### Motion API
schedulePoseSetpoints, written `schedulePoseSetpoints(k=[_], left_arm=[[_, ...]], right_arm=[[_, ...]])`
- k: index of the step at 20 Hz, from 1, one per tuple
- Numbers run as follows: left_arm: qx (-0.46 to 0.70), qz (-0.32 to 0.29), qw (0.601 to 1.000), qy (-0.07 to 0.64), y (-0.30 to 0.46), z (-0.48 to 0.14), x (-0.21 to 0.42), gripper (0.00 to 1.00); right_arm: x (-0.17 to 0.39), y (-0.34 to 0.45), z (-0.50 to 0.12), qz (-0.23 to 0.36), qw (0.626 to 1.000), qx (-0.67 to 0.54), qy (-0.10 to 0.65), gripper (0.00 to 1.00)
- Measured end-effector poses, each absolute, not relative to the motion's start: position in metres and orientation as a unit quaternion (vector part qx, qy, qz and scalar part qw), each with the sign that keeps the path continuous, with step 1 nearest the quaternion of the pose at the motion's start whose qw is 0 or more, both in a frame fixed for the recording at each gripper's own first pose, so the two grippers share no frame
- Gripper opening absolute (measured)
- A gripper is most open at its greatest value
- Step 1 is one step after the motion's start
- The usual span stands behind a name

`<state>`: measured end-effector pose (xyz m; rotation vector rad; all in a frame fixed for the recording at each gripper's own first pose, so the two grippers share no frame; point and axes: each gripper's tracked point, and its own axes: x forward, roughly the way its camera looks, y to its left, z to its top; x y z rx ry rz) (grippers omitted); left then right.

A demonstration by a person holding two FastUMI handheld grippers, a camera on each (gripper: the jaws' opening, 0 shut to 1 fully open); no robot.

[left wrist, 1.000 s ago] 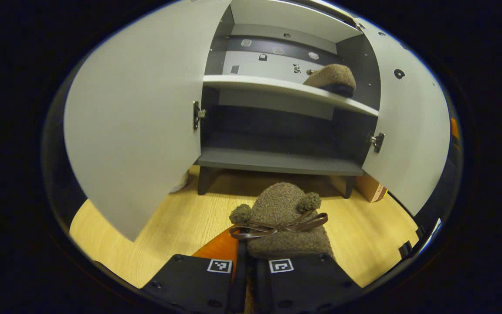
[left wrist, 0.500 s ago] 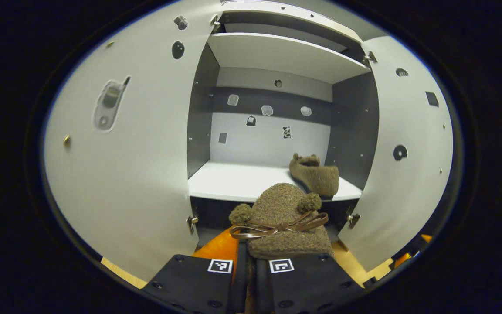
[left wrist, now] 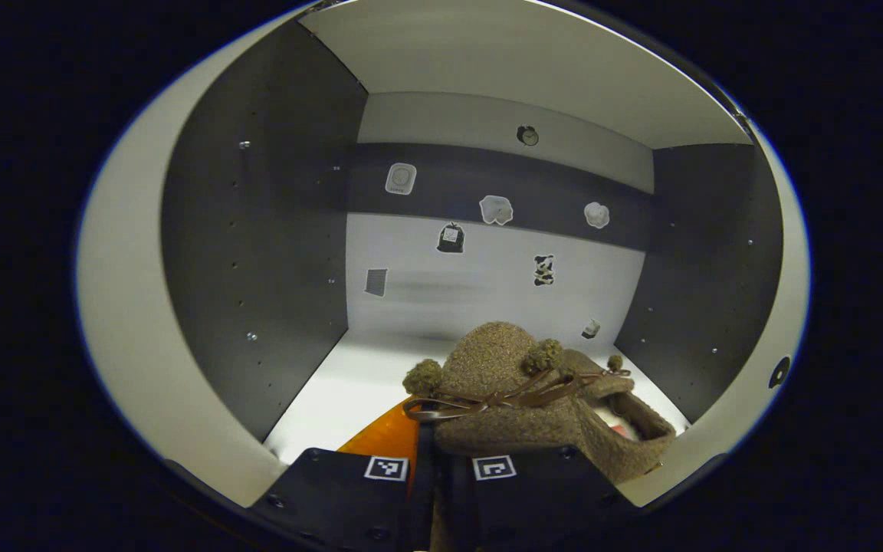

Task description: Grab one shoe with the right hand and put it into the shoe cabinet, grab the other shoe with the left hand and put it into the shoe cabinet; then close the right door with the right hand and the left door with the left hand.

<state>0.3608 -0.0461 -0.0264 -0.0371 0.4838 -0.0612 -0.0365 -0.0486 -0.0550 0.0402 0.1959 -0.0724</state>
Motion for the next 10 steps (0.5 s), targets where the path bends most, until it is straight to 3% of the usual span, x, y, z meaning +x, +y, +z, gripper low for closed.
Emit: schedulePoseSetpoints(k=[8,10], left_arm=[[0.001,-0.019,0.951,0.310,-0.048,-0.093,0.403,0.18],[-0.002,-0.017,0.947,0.321,-0.045,-0.101,0.402,0.28]], right_arm=[[-0.039,-0.062,-0.059,-0.053,0.993,0.015,0.104,0.92],[-0.039,-0.064,-0.061,-0.054,0.993,0.015,0.108,0.92]])
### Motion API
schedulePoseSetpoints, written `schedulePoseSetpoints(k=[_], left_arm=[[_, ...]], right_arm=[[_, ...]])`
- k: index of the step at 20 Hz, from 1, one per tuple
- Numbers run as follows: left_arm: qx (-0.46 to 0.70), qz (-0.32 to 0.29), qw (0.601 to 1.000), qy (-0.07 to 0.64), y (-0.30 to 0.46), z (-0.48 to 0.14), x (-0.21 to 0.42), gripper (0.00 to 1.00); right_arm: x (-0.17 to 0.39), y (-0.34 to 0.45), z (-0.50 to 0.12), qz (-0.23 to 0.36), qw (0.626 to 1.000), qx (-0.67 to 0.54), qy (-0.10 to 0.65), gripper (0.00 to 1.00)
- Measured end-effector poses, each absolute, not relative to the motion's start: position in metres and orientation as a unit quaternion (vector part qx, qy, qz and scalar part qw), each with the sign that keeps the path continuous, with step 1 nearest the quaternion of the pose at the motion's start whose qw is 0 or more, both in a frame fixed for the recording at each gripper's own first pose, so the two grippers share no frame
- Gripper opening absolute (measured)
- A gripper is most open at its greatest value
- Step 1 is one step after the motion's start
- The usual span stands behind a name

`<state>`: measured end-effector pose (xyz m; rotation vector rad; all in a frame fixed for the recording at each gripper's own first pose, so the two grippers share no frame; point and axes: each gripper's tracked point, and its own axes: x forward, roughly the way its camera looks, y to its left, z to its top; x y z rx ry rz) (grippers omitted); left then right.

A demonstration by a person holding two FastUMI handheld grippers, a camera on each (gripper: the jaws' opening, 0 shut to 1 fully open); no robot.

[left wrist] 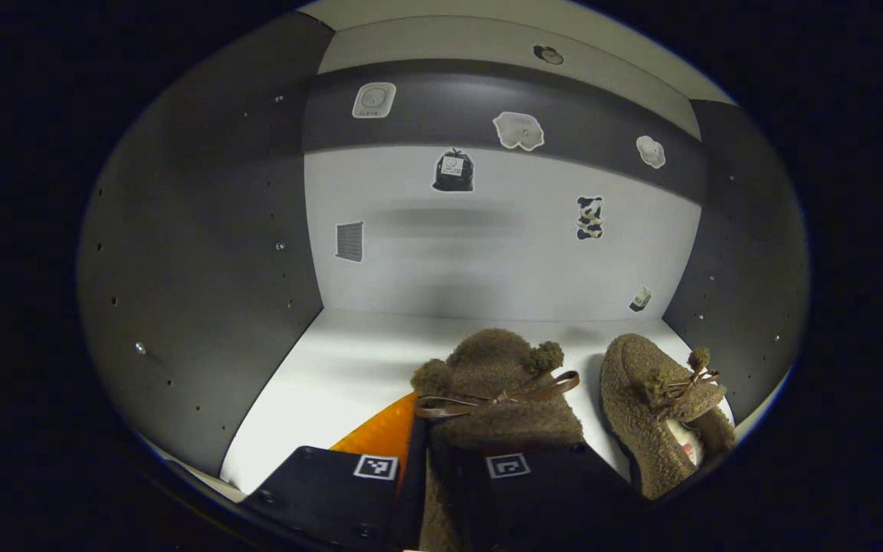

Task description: Grab one shoe with the right hand and put it into the shoe cabinet, grab the other shoe with the left hand and put it into the shoe cabinet; then close the right door with the right hand and the left door with the left hand.

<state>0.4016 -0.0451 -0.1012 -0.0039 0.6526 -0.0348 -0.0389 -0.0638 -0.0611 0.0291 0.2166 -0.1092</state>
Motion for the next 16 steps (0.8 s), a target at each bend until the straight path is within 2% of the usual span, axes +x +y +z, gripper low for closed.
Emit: schedulePoseSetpoints(k=[1,2,6,9,12,13,15,16], left_arm=[[-0.003,-0.016,0.947,0.320,-0.044,-0.103,0.403,0.34],[-0.003,-0.013,0.948,0.317,-0.041,-0.103,0.404,0.35],[0.019,-0.013,0.950,0.311,-0.037,-0.102,0.403,0.48],[0.025,-0.021,0.951,0.306,-0.036,-0.098,0.400,0.69],[0.013,-0.028,0.955,0.295,-0.036,-0.087,0.396,0.82],[0.016,-0.030,0.954,0.297,-0.035,-0.085,0.393,0.90],[0.021,-0.039,0.954,0.296,-0.036,-0.078,0.387,0.97],[0.015,-0.047,0.955,0.294,-0.039,-0.073,0.385,0.97]], right_arm=[[-0.039,-0.064,-0.061,-0.056,0.992,0.015,0.108,0.92],[-0.040,-0.064,-0.061,-0.056,0.992,0.016,0.108,0.92],[-0.041,-0.061,-0.067,-0.052,0.992,0.021,0.113,0.92],[-0.040,-0.059,-0.069,-0.046,0.992,0.024,0.115,0.92],[-0.038,-0.059,-0.069,-0.043,0.992,0.025,0.113,0.92],[-0.038,-0.060,-0.070,-0.043,0.992,0.025,0.113,0.92],[-0.036,-0.061,-0.070,-0.042,0.992,0.029,0.112,0.92],[-0.036,-0.061,-0.069,-0.042,0.992,0.030,0.112,0.92]])
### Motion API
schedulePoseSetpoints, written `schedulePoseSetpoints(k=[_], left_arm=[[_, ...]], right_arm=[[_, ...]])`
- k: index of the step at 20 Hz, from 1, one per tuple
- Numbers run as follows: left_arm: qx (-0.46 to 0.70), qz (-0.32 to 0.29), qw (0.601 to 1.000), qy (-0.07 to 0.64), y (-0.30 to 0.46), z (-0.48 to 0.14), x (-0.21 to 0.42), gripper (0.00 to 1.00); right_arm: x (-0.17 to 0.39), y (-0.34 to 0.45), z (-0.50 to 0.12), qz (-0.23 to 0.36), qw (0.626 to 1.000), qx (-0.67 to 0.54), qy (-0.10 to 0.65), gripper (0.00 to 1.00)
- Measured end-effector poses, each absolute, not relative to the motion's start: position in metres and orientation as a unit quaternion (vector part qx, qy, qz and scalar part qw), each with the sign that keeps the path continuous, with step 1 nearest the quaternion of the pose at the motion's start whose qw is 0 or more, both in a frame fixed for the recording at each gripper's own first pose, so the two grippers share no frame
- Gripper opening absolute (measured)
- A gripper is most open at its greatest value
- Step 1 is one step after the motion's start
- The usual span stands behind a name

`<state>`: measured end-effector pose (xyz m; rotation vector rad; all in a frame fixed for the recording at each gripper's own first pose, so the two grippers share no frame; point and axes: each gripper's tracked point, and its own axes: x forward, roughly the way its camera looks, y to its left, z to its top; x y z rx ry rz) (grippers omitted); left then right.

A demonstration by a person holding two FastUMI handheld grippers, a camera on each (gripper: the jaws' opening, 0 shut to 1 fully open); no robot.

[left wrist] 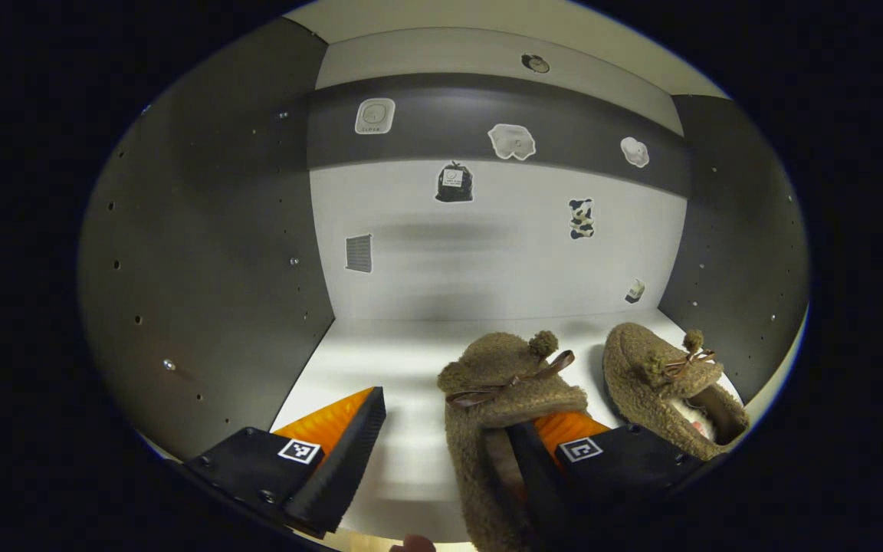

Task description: Grab one shoe with the right hand and put it into the shoe cabinet, grab the other shoe with the left hand and put it into the shoe cabinet; then close the right door with the right hand and the left door with the left hand.

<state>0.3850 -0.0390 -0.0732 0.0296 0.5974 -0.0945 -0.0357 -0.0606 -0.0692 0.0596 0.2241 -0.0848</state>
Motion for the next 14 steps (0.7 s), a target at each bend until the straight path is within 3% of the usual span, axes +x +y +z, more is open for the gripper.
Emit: schedulePoseSetpoints(k=[5,6,8,9,10,11,13,14], left_arm=[[0.005,-0.088,0.952,0.294,-0.053,-0.051,0.362,0.97],[0.002,-0.096,0.952,0.291,-0.057,-0.044,0.356,0.97],[-0.007,-0.108,0.962,0.252,-0.063,-0.014,0.347,0.97],[-0.007,-0.112,0.966,0.232,-0.064,0.003,0.339,0.97],[-0.006,-0.116,0.970,0.213,-0.065,0.019,0.330,0.99],[-0.002,-0.117,0.974,0.193,-0.066,0.035,0.319,0.97],[0.009,-0.112,0.982,0.149,-0.065,0.067,0.298,0.99],[0.015,-0.113,0.985,0.128,-0.066,0.082,0.286,0.99]], right_arm=[[-0.035,-0.061,-0.066,-0.042,0.993,0.030,0.106,0.92],[-0.035,-0.059,-0.065,-0.041,0.993,0.031,0.105,0.86],[-0.035,-0.057,-0.063,-0.038,0.994,0.030,0.101,0.86],[-0.036,-0.055,-0.061,-0.036,0.994,0.031,0.099,0.92],[-0.036,-0.053,-0.060,-0.033,0.994,0.032,0.098,0.92],[-0.035,-0.051,-0.058,-0.030,0.994,0.033,0.095,0.86],[-0.034,-0.047,-0.058,-0.024,0.995,0.033,0.095,0.87],[-0.035,-0.046,-0.057,-0.021,0.995,0.033,0.095,0.92]])
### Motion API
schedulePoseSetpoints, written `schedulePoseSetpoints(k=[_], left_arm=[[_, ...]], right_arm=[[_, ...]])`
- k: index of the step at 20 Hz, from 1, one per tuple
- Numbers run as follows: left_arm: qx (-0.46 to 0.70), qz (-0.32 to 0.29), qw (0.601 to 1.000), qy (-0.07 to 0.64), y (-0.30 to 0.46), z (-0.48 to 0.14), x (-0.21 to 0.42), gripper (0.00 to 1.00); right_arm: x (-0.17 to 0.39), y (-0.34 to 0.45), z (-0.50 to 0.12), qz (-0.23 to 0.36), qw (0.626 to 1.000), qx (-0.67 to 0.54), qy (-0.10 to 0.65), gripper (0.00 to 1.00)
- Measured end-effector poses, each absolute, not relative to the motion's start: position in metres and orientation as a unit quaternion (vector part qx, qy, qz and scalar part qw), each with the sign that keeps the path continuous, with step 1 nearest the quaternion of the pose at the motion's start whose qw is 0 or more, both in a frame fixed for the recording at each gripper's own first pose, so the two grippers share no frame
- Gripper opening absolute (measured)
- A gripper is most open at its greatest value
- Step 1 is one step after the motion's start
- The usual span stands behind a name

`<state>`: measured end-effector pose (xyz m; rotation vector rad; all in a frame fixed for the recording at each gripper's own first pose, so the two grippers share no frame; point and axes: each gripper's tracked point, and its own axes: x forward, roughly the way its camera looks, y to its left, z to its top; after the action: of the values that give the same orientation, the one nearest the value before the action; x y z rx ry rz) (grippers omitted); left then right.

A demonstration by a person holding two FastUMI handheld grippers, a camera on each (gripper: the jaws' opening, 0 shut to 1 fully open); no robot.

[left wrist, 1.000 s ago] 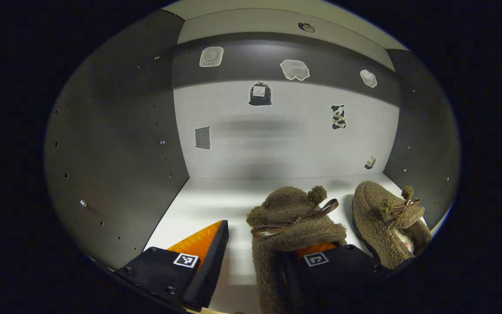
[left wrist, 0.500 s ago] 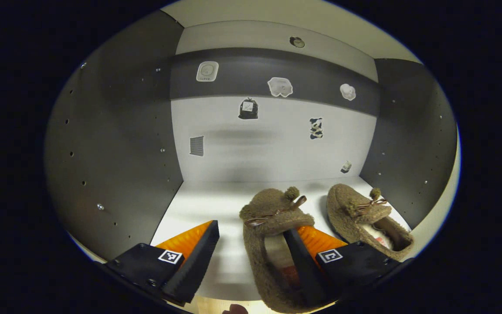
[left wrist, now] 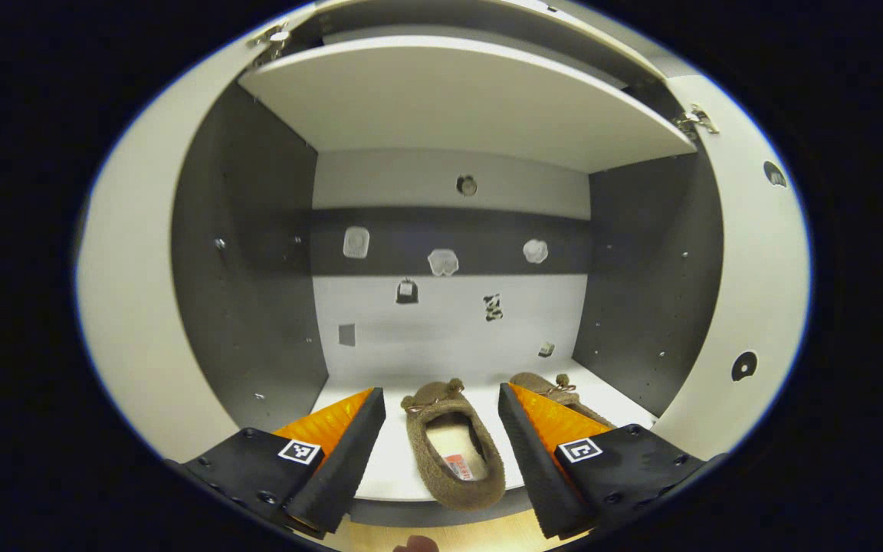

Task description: Grab one shoe with the right hand and put it into the shoe cabinet, grab the other shoe with the left hand and put it into the shoe cabinet; then close the right door with the right hand and the left door with the left hand.

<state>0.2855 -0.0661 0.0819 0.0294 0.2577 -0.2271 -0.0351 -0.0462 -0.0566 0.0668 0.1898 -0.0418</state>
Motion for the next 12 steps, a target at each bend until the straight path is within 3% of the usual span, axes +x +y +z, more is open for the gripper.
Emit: schedulePoseSetpoints(k=[3,6,12], left_arm=[[0.013,-0.119,0.989,0.086,-0.071,0.113,0.238,0.94],[0.012,-0.110,0.992,0.060,-0.063,0.123,0.190,0.96],[-0.002,-0.072,0.996,0.047,-0.045,0.089,0.092,0.96]], right_arm=[[-0.033,-0.043,-0.051,-0.011,0.995,0.036,0.090,0.92],[-0.035,-0.044,-0.042,-0.002,0.996,0.036,0.081,0.92],[-0.042,-0.044,-0.025,0.014,0.998,0.033,0.057,0.92]])
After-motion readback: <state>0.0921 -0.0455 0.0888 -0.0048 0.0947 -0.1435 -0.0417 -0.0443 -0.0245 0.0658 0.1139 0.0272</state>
